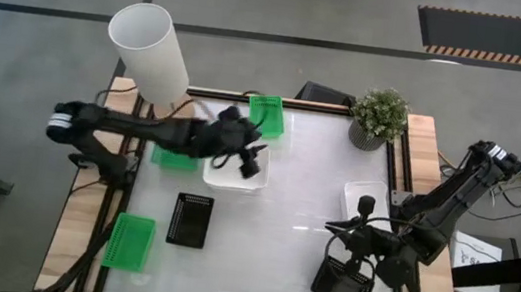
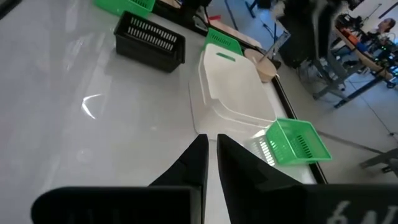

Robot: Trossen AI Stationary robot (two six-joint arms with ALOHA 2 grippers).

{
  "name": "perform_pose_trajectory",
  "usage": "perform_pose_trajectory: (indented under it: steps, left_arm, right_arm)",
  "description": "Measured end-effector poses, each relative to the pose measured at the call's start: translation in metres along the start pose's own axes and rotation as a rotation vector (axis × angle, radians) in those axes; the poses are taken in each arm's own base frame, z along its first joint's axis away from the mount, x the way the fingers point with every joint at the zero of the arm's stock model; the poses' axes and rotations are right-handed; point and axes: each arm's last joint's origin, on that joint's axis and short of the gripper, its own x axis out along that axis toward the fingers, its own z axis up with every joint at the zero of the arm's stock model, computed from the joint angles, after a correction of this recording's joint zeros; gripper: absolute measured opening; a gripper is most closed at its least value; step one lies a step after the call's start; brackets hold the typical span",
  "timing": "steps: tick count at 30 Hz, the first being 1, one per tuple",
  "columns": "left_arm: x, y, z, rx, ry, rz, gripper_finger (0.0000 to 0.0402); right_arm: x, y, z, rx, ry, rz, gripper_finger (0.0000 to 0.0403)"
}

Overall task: Stack baskets by color
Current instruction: Adjust the stacked white bins on the table

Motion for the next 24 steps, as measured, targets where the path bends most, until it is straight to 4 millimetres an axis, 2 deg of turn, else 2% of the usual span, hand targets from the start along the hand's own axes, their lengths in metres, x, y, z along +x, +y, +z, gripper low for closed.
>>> perform_pose_trajectory:
  steps: [6,10,16,24]
  left_arm:
    - [0.059,0.021,0.019,0.072,0.092,-0.161,0.0141]
    - [0.092,0.037,0.02,0.132,0.172,-0.228,0.0141]
    - [0.127,0.05,0.004,0.351,0.335,-0.248,0.0141]
    - [0.169,0.064,-0.016,0.341,0.393,-0.218,0.0141]
  right_arm:
    - [-0.001,-0.003,-0.01,-0.018,0.005,-0.001,0.0027]
    - [0.001,-0.003,-0.015,-0.028,0.013,-0.001,0.0027]
    - [0.002,-0.001,-0.018,-0.035,0.021,0.004,0.0027]
    - [0.004,0.0,-0.025,-0.04,0.034,0.0,0.0027]
